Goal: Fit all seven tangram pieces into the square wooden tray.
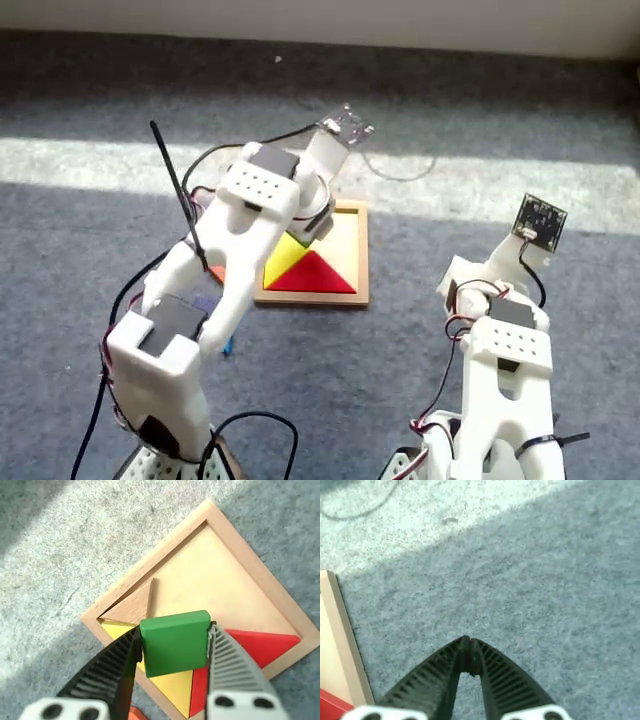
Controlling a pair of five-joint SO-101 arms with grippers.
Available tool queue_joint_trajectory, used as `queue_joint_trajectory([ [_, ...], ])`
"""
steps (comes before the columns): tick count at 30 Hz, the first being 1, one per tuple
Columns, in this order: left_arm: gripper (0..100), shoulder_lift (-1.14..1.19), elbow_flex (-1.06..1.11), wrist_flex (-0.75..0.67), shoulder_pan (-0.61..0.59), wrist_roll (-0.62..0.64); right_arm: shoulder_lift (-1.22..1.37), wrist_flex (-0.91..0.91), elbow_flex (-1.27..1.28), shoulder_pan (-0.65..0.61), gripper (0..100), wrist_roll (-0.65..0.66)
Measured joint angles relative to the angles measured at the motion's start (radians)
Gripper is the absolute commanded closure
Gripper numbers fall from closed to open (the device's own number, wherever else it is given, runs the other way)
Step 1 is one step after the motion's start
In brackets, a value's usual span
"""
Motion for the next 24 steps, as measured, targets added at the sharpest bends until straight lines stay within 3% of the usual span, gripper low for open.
queue_joint_trajectory([
  [10,96,0.207,-0.203,0.018,0.048,0.0,0.0,0.0,0.0,0.0,98.8,0.0],
  [14,90,0.256,-0.218,0.018,0.04,0.0,0.0,0.0,0.0,0.0,98.8,0.0],
  [24,90,0.265,-0.236,0.091,0.04,0.003,0.0,0.0,0.0,0.0,98.8,0.0],
])
